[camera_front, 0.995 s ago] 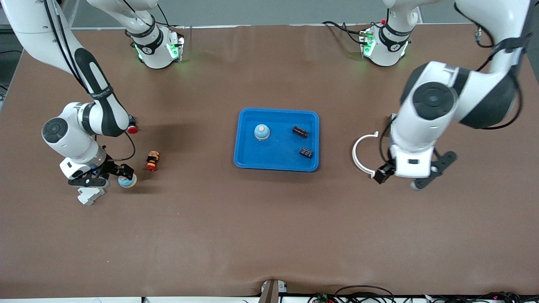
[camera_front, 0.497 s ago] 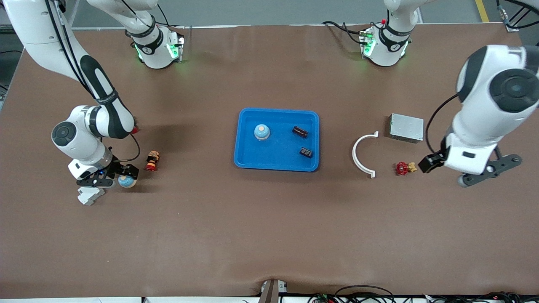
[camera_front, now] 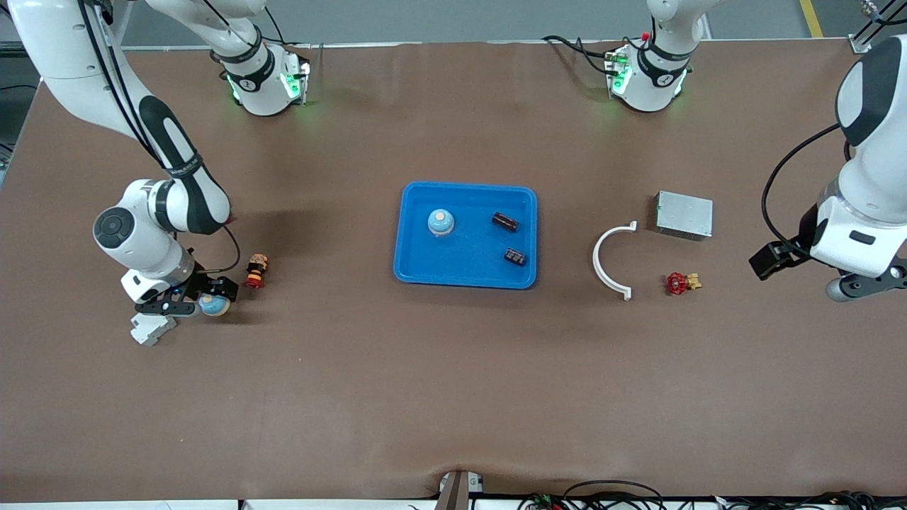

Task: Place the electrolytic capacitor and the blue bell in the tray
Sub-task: 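Grasp the second blue bell with the right gripper while the left gripper withdraws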

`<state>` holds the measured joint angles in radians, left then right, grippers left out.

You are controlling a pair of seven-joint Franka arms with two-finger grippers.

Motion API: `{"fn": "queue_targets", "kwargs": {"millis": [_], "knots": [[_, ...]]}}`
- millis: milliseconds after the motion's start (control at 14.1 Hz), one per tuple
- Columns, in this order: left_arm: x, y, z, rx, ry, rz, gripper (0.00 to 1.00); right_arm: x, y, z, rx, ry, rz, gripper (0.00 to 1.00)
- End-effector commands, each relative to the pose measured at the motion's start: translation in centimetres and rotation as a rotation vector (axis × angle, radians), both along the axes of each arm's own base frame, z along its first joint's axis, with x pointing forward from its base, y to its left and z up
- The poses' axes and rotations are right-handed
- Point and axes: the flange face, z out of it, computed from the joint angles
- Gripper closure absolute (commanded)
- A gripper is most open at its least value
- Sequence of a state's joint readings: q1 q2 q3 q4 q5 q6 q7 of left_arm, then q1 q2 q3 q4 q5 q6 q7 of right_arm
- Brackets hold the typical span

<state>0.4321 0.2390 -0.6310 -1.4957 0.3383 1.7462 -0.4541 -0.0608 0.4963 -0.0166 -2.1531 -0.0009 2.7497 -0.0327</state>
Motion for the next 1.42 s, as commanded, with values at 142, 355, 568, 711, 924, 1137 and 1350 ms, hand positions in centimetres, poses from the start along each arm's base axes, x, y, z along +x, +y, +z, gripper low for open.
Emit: {"fn": "queue_targets", "kwargs": {"millis": [142,355,568,711,924,1137,1350], "knots": [[-0.5,0.0,1.7,-0.024,0.023,-0.051,0.0,0.9,0.2,-0.2,0.007,-0.006,-0.013,0.0],[-0.7,0.1,2.0,-0.021,0.033,-0.053,0.0,1.2,0.0,-0.2,0.006,-0.008,-0.015,0.0],[-0.7,-0.3,2.2,-0.017,0.029,-0.06,0.0,1.4,0.0,-0.2,0.006,-0.011,-0.016,0.0],[-1.1,0.0,2.8,-0.011,0.034,-0.052,0.0,1.3,-0.1,-0.3,0.005,-0.008,-0.007,0.0],[-1.6,-0.3,3.2,-0.004,0.043,-0.057,0.0,1.3,-0.2,-0.3,0.005,-0.008,-0.01,0.79],[-2.6,-0.7,5.3,0.03,0.022,-0.109,0.0,1.4,0.3,-0.2,0.007,-0.011,-0.012,1.0],[-3.8,1.7,6.6,-0.031,0.057,-0.154,0.0,2.1,0.5,0.8,0.008,0.001,-0.013,1.0]]}}
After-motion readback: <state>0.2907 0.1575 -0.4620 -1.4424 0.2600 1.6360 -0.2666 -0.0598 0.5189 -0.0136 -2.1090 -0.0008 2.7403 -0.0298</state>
